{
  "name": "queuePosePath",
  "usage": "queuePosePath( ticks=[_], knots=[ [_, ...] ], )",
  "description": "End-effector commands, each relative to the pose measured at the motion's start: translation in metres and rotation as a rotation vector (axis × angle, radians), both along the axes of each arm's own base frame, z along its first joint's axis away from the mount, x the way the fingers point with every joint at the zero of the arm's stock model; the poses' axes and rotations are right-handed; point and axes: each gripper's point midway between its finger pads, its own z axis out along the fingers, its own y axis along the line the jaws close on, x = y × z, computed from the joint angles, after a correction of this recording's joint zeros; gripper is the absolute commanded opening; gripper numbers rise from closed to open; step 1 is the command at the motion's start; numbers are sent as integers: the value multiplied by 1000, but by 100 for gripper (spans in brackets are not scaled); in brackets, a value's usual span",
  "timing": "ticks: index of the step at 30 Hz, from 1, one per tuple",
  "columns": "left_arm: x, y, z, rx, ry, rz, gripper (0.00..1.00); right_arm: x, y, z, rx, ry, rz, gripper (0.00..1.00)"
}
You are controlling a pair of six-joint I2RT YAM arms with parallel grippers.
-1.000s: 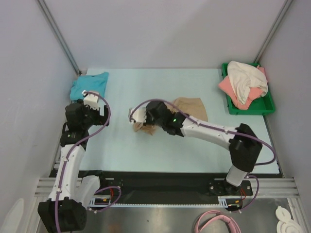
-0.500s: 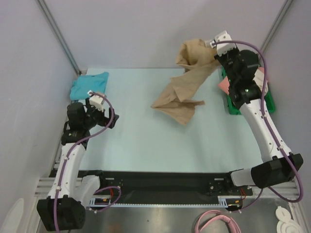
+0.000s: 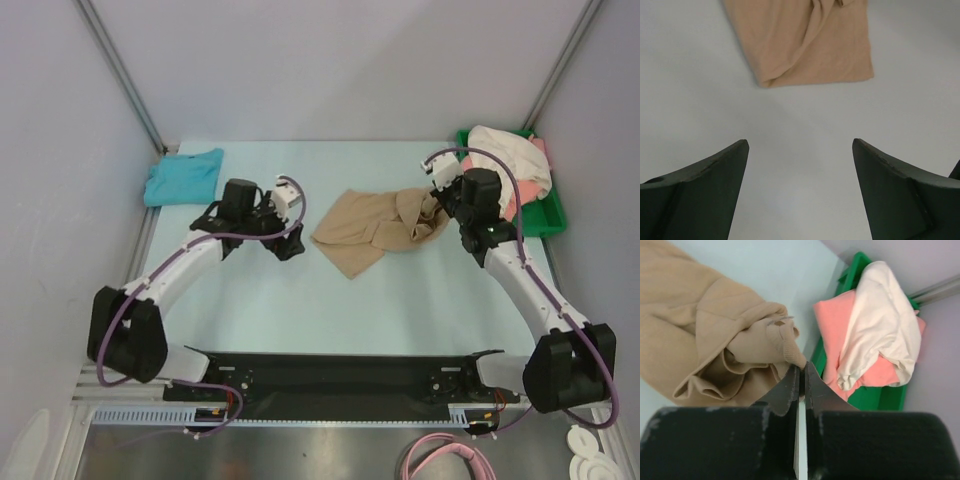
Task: Fold and stack the t-shirts
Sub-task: Flatten the tshirt out
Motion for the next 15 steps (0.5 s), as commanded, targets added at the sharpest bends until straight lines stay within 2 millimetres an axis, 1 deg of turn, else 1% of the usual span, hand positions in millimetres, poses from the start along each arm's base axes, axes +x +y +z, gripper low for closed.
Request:
queuePosePath(
  ticks=[1, 2, 3, 4, 6, 7, 9, 10, 11, 12, 13, 14, 15],
  knots=[
    [1, -48, 6, -1, -2, -139, 89, 2, -4, 57, 96, -165, -32, 0],
    [-1, -56, -1, 22, 11, -160, 86, 1, -7, 58, 105, -169, -42, 0],
    [-3, -62, -13, 58, 37, -177, 84, 0, -6, 56, 124, -162, -45, 0],
    [-5, -80, -27, 93, 58, -212, 82, 0, -6, 55, 130, -158, -46, 0],
    [-8, -90, -49, 164, 97, -235, 75, -1, -5, 55, 143, -156, -48, 0],
    [-10, -106, -62, 189, 121, -269, 74, -2, -5, 53, 152, -153, -51, 0],
    [-13, -115, -74, 228, 145, -275, 70, -2, -6, 52, 156, -159, -55, 0],
    [-14, -126, -76, 236, 140, -290, 70, -2, -6, 52, 161, -158, -55, 0],
    [-15, -129, -88, 260, 157, -294, 69, -3, -6, 49, 160, -154, -60, 0],
    [-14, -132, -95, 284, 151, -289, 68, -2, -7, 48, 162, -154, -62, 0],
    [-16, -138, -97, 293, 146, -294, 68, -2, -7, 46, 162, -149, -63, 0],
    [-17, -140, -107, 314, 157, -292, 68, -2, -6, 44, 165, -144, -61, 0],
    [-16, -141, -111, 331, 152, -288, 68, -2, -6, 42, 167, -139, -57, 0]
  ],
)
